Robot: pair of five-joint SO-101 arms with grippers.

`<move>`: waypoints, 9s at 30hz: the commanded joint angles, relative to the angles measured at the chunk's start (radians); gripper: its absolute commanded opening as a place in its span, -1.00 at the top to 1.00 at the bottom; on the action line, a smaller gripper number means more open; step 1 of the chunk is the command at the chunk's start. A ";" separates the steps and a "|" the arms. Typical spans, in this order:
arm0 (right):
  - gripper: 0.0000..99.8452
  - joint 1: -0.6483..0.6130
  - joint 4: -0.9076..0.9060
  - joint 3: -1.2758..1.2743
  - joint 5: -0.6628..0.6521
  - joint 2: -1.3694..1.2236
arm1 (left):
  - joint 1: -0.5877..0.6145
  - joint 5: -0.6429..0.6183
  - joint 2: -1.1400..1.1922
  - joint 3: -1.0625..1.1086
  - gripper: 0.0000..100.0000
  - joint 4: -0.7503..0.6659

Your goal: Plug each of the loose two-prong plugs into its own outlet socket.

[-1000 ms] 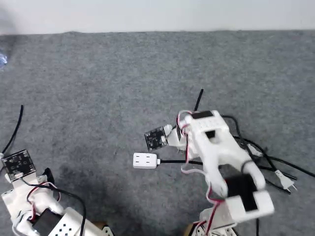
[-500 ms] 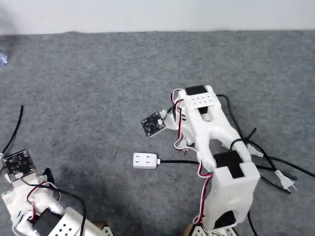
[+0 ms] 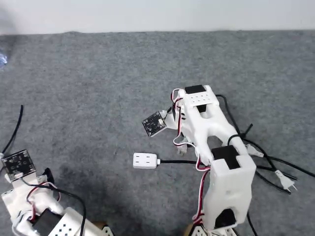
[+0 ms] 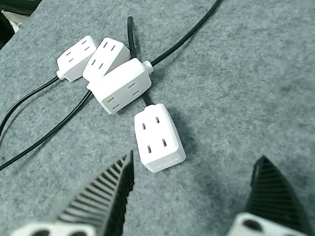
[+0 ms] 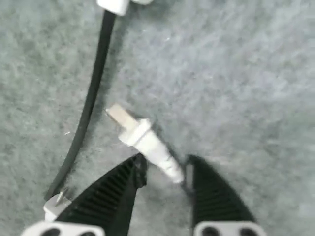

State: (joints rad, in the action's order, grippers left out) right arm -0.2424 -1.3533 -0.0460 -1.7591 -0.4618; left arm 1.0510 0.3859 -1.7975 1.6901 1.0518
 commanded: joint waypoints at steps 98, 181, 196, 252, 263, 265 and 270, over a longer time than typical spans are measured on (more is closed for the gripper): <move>0.75 -0.056 0.254 -0.163 0.198 0.213 | -0.061 0.012 -0.003 -0.005 0.29 0.008; 0.98 -0.160 0.054 -0.061 0.858 0.340 | -0.230 0.011 -0.006 -0.008 0.29 0.109; 0.98 -0.163 -0.361 -0.080 1.094 0.819 | -0.807 -0.279 -0.008 -0.315 0.28 0.216; 0.98 -0.440 -0.259 -0.127 1.250 1.056 | -1.347 -0.795 -0.006 -0.031 0.28 -0.307; 0.98 -0.449 -0.156 -0.262 1.214 1.055 | -1.338 -0.795 -0.006 -0.031 0.28 -0.307; 0.98 -0.446 -0.154 -0.264 1.203 1.055 | -1.303 -0.795 -0.006 -0.033 0.28 -0.311; 0.98 -0.400 -0.137 -0.270 1.189 1.043 | -1.234 -0.795 -0.008 -0.054 0.28 -0.308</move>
State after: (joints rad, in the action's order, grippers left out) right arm -0.6736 -1.5190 -0.3222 -0.5470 0.5616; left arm -0.2256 -0.4028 -1.7975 1.6824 0.7419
